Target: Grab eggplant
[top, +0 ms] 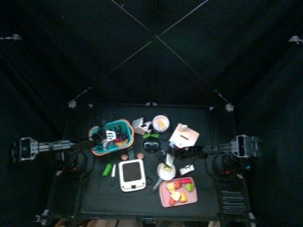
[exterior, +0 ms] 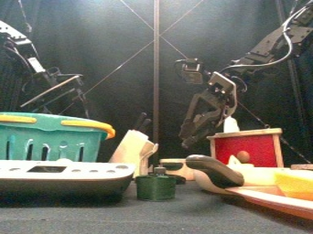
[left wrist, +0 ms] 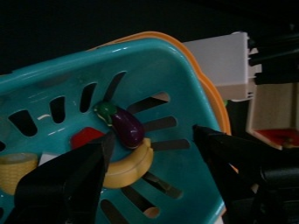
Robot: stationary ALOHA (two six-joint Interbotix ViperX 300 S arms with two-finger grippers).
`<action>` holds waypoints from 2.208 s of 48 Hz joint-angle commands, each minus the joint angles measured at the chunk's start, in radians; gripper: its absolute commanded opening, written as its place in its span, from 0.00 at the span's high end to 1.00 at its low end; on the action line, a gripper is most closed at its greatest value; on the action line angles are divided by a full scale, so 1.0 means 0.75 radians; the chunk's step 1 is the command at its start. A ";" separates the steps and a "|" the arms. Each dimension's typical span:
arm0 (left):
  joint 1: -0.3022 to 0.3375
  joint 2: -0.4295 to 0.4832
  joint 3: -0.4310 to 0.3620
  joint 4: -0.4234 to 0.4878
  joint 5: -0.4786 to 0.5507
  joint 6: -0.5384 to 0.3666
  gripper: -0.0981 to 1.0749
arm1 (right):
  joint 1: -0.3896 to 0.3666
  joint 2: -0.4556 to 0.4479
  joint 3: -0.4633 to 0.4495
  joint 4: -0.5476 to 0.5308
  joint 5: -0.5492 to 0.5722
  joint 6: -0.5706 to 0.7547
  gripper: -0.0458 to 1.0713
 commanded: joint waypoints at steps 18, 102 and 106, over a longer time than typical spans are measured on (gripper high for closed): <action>0.072 0.192 -0.041 -0.025 0.112 0.002 0.04 | 0.000 -0.049 -0.047 -0.016 -0.004 -0.002 0.09; 0.282 0.624 -0.078 -0.080 0.432 0.002 0.15 | 0.000 -0.020 -0.057 -0.018 -0.004 -0.002 0.09; 0.286 0.626 -0.076 -0.080 0.440 0.002 0.19 | 0.000 -0.020 -0.057 -0.018 -0.004 -0.002 0.09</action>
